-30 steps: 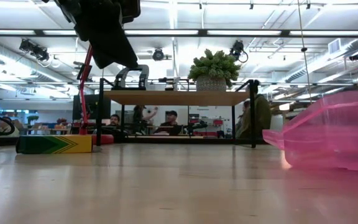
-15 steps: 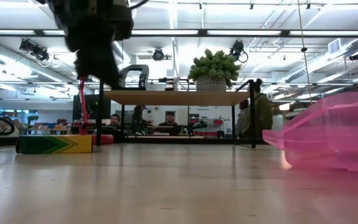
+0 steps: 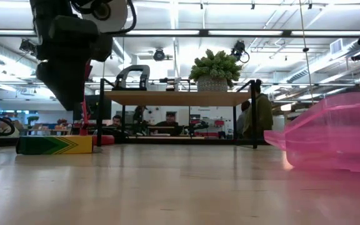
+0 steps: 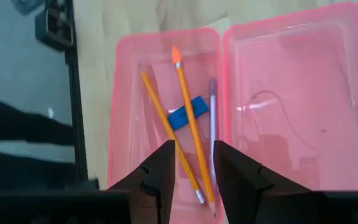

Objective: Pack school essentials
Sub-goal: Move the pink supply box to the bottom center of the table

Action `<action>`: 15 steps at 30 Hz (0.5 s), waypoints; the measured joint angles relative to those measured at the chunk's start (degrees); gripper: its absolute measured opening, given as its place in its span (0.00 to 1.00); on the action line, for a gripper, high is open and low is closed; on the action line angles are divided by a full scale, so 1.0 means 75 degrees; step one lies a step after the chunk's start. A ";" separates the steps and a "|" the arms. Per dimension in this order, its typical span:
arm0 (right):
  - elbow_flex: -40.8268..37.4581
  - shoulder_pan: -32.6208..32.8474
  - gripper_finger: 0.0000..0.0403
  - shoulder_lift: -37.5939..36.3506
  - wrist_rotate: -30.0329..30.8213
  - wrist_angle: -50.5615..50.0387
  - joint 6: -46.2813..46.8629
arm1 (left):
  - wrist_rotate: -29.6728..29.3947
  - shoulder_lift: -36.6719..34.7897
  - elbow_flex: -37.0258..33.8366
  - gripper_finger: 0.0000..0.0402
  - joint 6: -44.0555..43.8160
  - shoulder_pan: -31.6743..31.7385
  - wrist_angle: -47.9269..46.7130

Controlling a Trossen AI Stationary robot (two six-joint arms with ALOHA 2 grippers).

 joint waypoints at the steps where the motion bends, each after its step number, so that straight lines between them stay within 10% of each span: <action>1: 0.0000 -0.0045 0.29 -0.0014 0.0000 0.0000 0.0175 | 0.0003 0.0000 0.0000 0.69 -0.0148 0.0000 -0.0011; 15: 0.0000 0.0388 0.32 -0.0059 -0.2415 0.0189 0.3567 | 0.0058 -0.0003 0.0000 0.60 -0.1250 -0.0003 0.0534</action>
